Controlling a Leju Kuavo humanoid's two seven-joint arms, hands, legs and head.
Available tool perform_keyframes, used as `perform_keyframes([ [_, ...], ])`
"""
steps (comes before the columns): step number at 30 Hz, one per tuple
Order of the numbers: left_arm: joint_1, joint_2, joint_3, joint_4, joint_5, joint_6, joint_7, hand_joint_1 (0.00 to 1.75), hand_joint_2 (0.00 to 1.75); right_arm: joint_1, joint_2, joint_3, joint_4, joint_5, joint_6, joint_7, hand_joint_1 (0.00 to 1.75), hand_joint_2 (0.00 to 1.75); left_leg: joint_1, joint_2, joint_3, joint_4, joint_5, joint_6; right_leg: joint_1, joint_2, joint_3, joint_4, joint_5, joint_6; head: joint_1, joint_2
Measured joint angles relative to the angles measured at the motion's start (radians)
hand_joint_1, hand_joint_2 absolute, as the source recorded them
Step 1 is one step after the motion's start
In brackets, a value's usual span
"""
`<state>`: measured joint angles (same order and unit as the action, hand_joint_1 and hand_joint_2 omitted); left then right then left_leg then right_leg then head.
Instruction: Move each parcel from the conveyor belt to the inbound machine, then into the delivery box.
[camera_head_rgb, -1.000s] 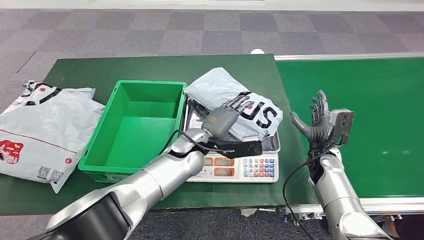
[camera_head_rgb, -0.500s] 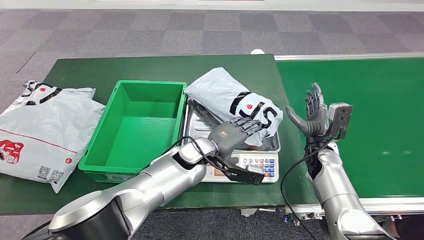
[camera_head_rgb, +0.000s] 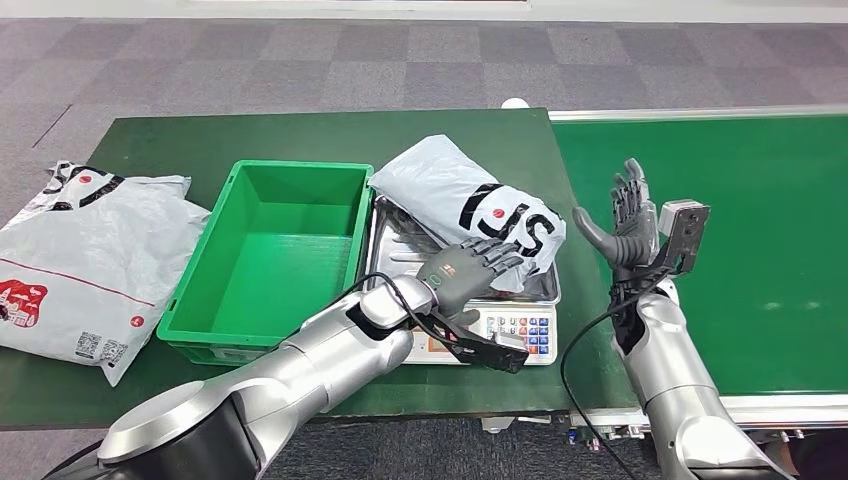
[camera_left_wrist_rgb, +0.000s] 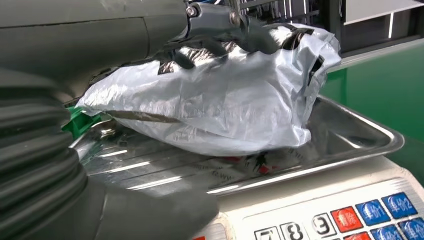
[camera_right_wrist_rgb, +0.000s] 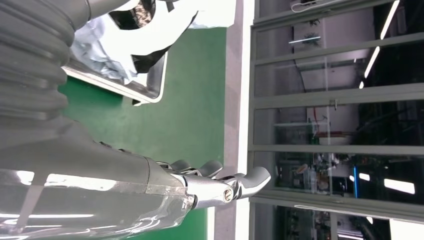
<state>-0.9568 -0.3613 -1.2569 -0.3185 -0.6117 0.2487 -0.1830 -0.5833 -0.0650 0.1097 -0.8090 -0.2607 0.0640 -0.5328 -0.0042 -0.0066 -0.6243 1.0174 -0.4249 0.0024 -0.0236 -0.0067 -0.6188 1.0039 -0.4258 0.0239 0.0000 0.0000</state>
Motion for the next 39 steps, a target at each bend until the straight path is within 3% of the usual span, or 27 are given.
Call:
perform_keyframes([
  [1,0.000,0.000,0.001,-0.001,0.007,0.009,-0.001,0.29,1.75,-0.002,0.000,0.003,-0.002,0.001,0.000,0.004,0.00,1.75,0.000,0.000,0.000,0.000,0.000,0.000,0.000,0.000,0.000,0.000,0.000,0.000,0.000,0.000],
  [2,0.000,0.000,0.004,-0.001,0.019,0.024,-0.003,0.00,1.75,-0.003,0.001,0.007,-0.004,0.003,-0.001,0.007,0.00,1.75,0.000,0.000,0.000,0.000,0.000,0.000,0.000,0.000,0.000,0.000,0.000,0.000,0.000,0.000],
  [5,0.001,0.000,0.042,-0.002,0.115,0.090,-0.036,0.00,1.75,-0.011,0.004,0.017,-0.005,0.013,-0.011,0.020,0.00,1.75,0.000,0.000,0.000,0.000,0.000,0.000,0.000,0.000,0.000,0.000,0.000,0.000,0.000,0.000],
  [9,0.006,0.000,0.180,-0.006,0.278,0.126,-0.132,0.00,1.75,-0.021,0.005,0.029,-0.003,0.028,-0.037,0.029,0.00,1.75,0.000,0.000,0.000,0.000,0.000,0.000,0.000,0.000,0.000,0.000,0.000,0.000,0.000,0.000],
  [13,0.020,0.001,0.319,-0.019,0.406,0.089,-0.215,0.00,1.75,-0.015,0.003,0.030,-0.003,0.069,-0.076,0.028,0.00,1.75,0.000,0.000,0.000,0.000,0.000,0.000,0.000,0.000,0.000,0.000,0.000,0.000,0.000,0.000],
  [19,0.035,0.002,0.479,-0.054,0.625,-0.031,-0.288,0.00,1.75,0.039,-0.011,0.030,-0.023,0.250,-0.193,0.025,0.00,1.75,0.000,0.000,0.000,0.000,0.000,0.000,0.000,0.000,0.000,0.000,0.000,0.000,0.000,0.000],
  [24,0.045,0.004,0.563,-0.069,0.704,-0.111,-0.306,0.00,1.75,0.038,-0.042,0.029,-0.004,0.327,-0.204,0.098,0.00,1.75,0.000,0.000,0.000,0.000,0.000,0.000,0.000,0.000,0.000,0.000,0.000,0.000,0.000,0.000],
  [31,0.065,0.006,0.641,-0.075,0.732,-0.175,-0.301,0.00,1.75,-0.070,-0.116,0.029,0.175,0.445,-0.132,0.221,0.00,1.75,0.000,-0.001,0.000,0.000,0.000,0.001,0.000,-0.001,0.000,0.000,0.000,0.000,0.000,0.000],
  [36,0.071,0.006,0.656,-0.076,0.757,-0.188,-0.299,0.00,1.75,-0.141,-0.152,0.029,0.288,0.496,-0.069,0.235,0.00,1.75,0.000,-0.001,0.000,0.000,0.000,0.000,0.000,-0.001,0.000,0.000,0.000,0.000,0.000,0.000],
  [39,0.072,0.006,0.656,-0.076,0.776,-0.191,-0.298,0.00,1.75,-0.169,-0.161,0.029,0.320,0.495,-0.034,0.203,0.00,1.75,0.000,-0.001,0.000,0.000,0.000,0.000,0.000,-0.001,0.000,0.000,0.000,0.000,0.000,0.000],
])
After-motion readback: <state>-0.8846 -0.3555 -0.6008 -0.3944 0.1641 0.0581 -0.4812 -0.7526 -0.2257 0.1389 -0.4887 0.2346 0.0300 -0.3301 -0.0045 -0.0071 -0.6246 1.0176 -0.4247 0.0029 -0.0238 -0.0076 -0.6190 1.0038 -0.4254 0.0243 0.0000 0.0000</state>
